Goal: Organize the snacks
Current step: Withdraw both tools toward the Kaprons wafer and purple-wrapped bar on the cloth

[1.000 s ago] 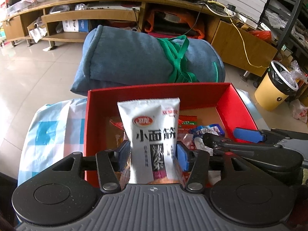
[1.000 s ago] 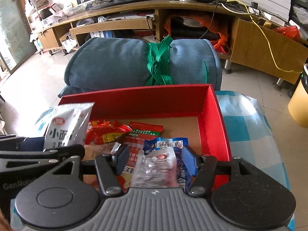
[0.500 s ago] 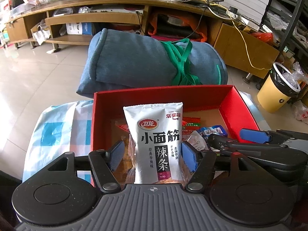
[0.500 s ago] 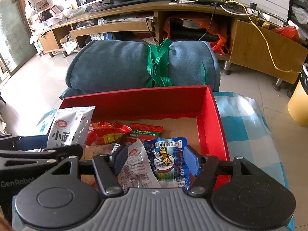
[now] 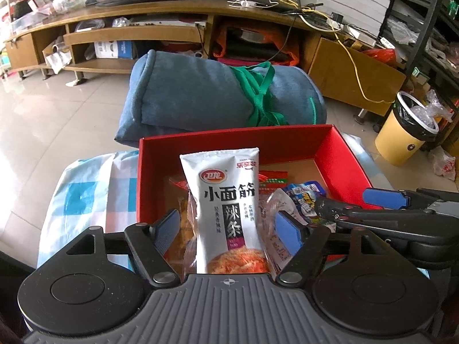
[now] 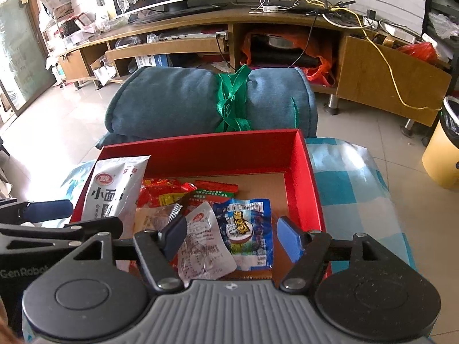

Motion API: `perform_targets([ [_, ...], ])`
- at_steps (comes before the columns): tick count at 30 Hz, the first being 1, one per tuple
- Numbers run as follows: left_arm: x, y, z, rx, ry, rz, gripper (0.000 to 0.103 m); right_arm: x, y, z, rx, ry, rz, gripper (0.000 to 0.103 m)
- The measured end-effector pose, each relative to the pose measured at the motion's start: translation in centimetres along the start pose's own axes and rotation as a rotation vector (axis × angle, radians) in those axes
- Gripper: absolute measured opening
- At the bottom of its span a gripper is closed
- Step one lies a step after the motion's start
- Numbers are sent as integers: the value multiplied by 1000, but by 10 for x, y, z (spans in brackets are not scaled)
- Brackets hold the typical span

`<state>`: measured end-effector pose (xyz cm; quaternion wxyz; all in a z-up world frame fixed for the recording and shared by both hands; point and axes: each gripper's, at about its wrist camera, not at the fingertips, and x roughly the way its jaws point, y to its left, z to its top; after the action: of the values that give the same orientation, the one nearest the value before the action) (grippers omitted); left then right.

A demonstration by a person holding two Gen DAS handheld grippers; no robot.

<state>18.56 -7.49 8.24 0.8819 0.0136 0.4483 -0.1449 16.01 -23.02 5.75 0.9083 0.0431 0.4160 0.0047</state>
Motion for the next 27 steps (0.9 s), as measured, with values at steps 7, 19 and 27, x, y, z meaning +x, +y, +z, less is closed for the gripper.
perform_targets([
  [7, -15, -9, -14, 31, 2, -47, 83, -18, -7, -14, 13, 10, -15, 70],
  [19, -18, -35, -58, 27, 152, -200, 87, -38, -33, -52, 61, 69, -60, 71],
  [27, 19, -36, -73, -197, 290, -194, 87, -41, -43, -60, 63, 90, -55, 71],
])
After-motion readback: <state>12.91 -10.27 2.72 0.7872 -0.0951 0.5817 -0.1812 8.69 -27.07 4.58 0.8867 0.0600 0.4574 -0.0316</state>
